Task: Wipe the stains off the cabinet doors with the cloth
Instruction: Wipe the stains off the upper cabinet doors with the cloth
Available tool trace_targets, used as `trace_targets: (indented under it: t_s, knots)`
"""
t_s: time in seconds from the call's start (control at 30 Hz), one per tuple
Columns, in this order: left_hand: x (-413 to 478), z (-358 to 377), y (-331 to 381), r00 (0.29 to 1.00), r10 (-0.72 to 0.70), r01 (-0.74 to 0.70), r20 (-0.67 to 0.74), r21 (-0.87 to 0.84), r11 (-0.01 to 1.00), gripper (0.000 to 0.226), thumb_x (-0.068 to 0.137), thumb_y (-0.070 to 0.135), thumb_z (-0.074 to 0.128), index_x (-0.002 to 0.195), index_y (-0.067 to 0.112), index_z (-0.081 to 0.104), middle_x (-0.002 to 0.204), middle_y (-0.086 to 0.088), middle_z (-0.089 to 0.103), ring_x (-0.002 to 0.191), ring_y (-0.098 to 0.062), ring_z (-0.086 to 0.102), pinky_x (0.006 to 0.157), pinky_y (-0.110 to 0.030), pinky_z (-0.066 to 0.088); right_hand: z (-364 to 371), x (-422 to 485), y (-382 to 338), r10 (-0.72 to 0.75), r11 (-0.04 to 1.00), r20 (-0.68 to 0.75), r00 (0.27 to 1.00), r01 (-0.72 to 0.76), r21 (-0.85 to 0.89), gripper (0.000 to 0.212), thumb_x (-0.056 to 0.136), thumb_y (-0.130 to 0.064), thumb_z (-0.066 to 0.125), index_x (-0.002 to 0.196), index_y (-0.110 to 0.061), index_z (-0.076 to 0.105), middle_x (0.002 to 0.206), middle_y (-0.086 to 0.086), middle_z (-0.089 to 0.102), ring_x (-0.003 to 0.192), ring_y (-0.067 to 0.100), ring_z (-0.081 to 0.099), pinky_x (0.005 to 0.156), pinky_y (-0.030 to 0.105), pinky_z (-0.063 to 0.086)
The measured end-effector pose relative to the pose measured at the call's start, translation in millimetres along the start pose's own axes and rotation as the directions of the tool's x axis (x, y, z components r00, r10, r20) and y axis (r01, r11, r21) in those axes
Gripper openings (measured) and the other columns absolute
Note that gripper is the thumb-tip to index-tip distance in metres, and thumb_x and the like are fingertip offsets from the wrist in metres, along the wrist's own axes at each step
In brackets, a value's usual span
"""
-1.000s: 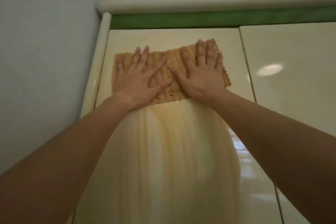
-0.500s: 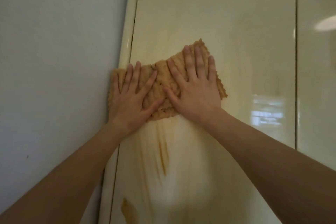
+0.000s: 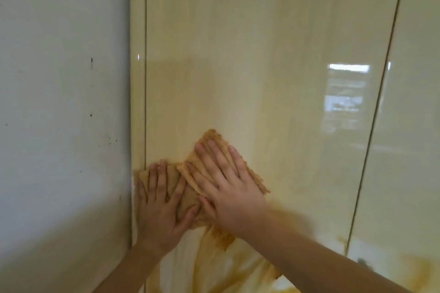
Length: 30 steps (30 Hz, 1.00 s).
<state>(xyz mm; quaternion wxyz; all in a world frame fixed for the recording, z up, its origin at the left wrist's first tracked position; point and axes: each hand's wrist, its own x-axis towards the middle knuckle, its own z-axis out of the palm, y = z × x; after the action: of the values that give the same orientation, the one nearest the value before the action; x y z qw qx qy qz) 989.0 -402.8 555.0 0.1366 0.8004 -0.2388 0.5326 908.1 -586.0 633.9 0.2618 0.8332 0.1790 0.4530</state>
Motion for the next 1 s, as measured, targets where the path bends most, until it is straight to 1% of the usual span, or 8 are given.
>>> trace_targets:
  t_s: [0.13, 0.2, 0.3, 0.4, 0.6, 0.7, 0.8, 1.0]
  knots:
    - [-21.1, 11.7, 23.6, 0.998, 0.055, -0.055, 0.033, 0.005, 0.998, 0.075, 0.098, 0.070, 0.024, 0.162, 0.031, 0.011, 0.169, -0.020, 0.001, 0.155, -0.042, 0.004, 0.120, -0.069, 0.002, 9.5, -46.0, -2.3, 0.024, 1.000, -0.010, 1.000, -0.024, 0.014, 0.064, 0.107, -0.046, 0.035, 0.163, -0.019, 0.022, 0.173, 0.006, 0.005, 0.160, 0.025, 0.002, 0.128, 0.051, 0.011]
    - [-23.0, 14.0, 45.4, 0.994, 0.095, -0.097, 0.051, 0.028, 0.995, 0.076, 0.096, 0.071, 0.028, 0.159, 0.029, 0.019, 0.168, -0.022, 0.006, 0.155, -0.043, 0.006, 0.117, -0.074, 0.005, 9.5, -72.8, 7.5, 0.071, 0.997, -0.018, 0.997, -0.071, -0.003, 0.065, 0.106, -0.048, 0.036, 0.163, -0.020, 0.023, 0.173, 0.005, 0.007, 0.160, 0.023, 0.003, 0.128, 0.050, 0.011]
    - [-11.7, 14.4, 78.8, 0.986, 0.156, -0.159, 0.053, 0.071, 0.985, 0.080, 0.091, 0.071, 0.034, 0.158, 0.031, 0.019, 0.170, -0.017, 0.003, 0.156, -0.041, 0.005, 0.112, -0.079, 0.006, 4.7, -105.6, 32.2, 0.163, 0.986, -0.054, 0.985, -0.165, -0.024, 0.068, 0.104, -0.052, 0.040, 0.163, -0.024, 0.022, 0.173, 0.004, 0.009, 0.160, 0.023, 0.006, 0.128, 0.052, 0.014]
    - [14.8, 8.8, 113.3, 0.971, 0.236, -0.239, 0.040, 0.079, 0.968, 0.081, 0.090, 0.073, 0.034, 0.159, 0.034, 0.016, 0.171, -0.011, -0.002, 0.156, -0.039, 0.005, 0.112, -0.079, 0.006, -5.3, -127.0, 64.1, 0.272, 0.961, -0.117, 0.955, -0.277, -0.025, 0.068, 0.104, -0.054, 0.041, 0.163, -0.025, 0.024, 0.172, 0.005, 0.014, 0.159, 0.024, 0.010, 0.126, 0.054, 0.018]
    - [111.5, -26.8, 167.5, 0.918, 0.395, -0.396, 0.031, 0.098, 0.913, 0.082, 0.090, 0.078, 0.034, 0.159, 0.038, 0.020, 0.171, -0.008, 0.005, 0.157, -0.035, 0.006, 0.113, -0.078, 0.009, -35.5, -135.8, 143.4, 0.423, 0.897, -0.198, 0.884, -0.439, -0.047, 0.073, 0.100, -0.056, 0.049, 0.161, -0.022, 0.028, 0.171, 0.009, 0.017, 0.159, 0.028, 0.013, 0.124, 0.058, 0.022]
    - [191.9, -56.5, 170.9, 0.919, 0.395, -0.393, 0.001, 0.103, 0.914, 0.079, 0.092, 0.077, 0.030, 0.160, 0.039, 0.019, 0.172, -0.003, 0.002, 0.158, -0.030, 0.002, 0.115, -0.075, 0.009, -70.2, -87.7, 198.3, 0.487, 0.859, -0.229, 0.843, -0.510, -0.050, 0.075, 0.100, -0.059, 0.045, 0.163, -0.023, 0.024, 0.172, 0.009, 0.012, 0.159, 0.028, 0.008, 0.125, 0.058, 0.018]
    - [288.7, -93.1, 163.0, 0.931, 0.361, -0.354, -0.051, 0.109, 0.929, 0.073, 0.096, 0.074, 0.017, 0.161, 0.041, 0.011, 0.172, 0.000, -0.003, 0.158, -0.026, -0.003, 0.116, -0.073, 0.007, -113.3, -16.8, 258.6, 0.544, 0.820, -0.255, 0.800, -0.571, -0.041, 0.076, 0.101, -0.065, 0.029, 0.164, -0.026, 0.014, 0.173, 0.007, 0.004, 0.160, 0.026, -0.001, 0.127, 0.056, 0.010]
    - [454.8, -158.3, 152.3, 0.954, 0.264, -0.254, -0.142, 0.083, 0.964, 0.071, 0.094, 0.077, 0.003, 0.157, 0.048, -0.013, 0.168, 0.005, -0.024, 0.154, -0.019, -0.023, 0.120, -0.066, -0.005, -187.9, 117.8, 359.2, 0.656, 0.732, -0.285, 0.699, -0.681, 0.016, 0.076, 0.096, -0.074, 0.017, 0.163, -0.041, 0.001, 0.172, 0.002, -0.015, 0.158, 0.023, -0.016, 0.127, 0.055, -0.006]
